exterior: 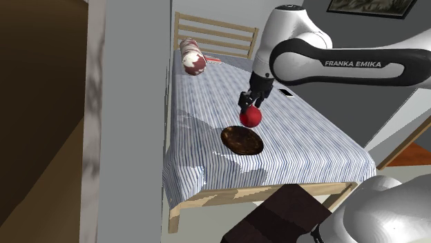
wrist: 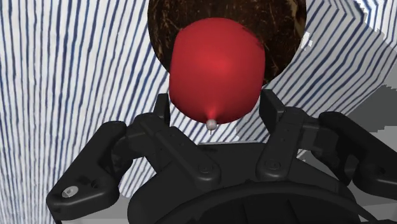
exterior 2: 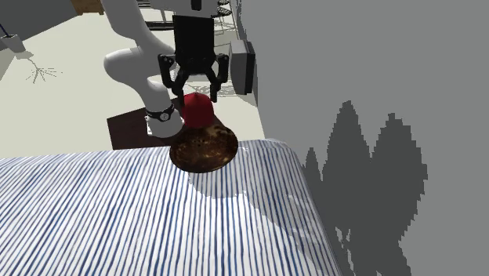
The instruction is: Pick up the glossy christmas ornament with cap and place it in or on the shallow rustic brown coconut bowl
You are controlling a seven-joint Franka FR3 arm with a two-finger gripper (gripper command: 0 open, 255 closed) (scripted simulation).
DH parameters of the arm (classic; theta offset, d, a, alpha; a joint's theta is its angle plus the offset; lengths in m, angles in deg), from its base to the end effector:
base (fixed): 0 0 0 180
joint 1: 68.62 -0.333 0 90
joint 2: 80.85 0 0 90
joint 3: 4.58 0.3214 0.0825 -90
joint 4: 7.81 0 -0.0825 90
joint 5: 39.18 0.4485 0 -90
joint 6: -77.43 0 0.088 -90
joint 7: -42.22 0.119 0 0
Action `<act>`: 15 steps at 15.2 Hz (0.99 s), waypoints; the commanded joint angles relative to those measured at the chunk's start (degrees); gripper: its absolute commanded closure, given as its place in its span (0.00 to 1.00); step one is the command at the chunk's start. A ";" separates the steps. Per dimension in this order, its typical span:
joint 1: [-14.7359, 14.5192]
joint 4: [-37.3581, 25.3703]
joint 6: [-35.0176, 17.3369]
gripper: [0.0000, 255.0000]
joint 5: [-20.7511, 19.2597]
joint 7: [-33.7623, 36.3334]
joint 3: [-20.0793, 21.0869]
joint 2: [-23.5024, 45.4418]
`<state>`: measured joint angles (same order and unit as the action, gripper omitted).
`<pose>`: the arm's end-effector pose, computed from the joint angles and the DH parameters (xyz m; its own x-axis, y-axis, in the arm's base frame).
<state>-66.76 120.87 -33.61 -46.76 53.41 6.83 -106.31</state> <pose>0.4905 0.0792 0.5275 0.9871 0.0127 0.1597 -0.0172 -0.9827 0.1845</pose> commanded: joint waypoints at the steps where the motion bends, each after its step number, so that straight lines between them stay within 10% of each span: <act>1: 0.00 1.51 -1.54 1.00 -0.07 0.20 0.00 -0.01; 15: 0.18 9.76 -11.34 1.00 -0.98 2.33 0.57 1.74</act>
<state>-66.59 130.49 -44.67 -47.70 55.63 7.36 -104.67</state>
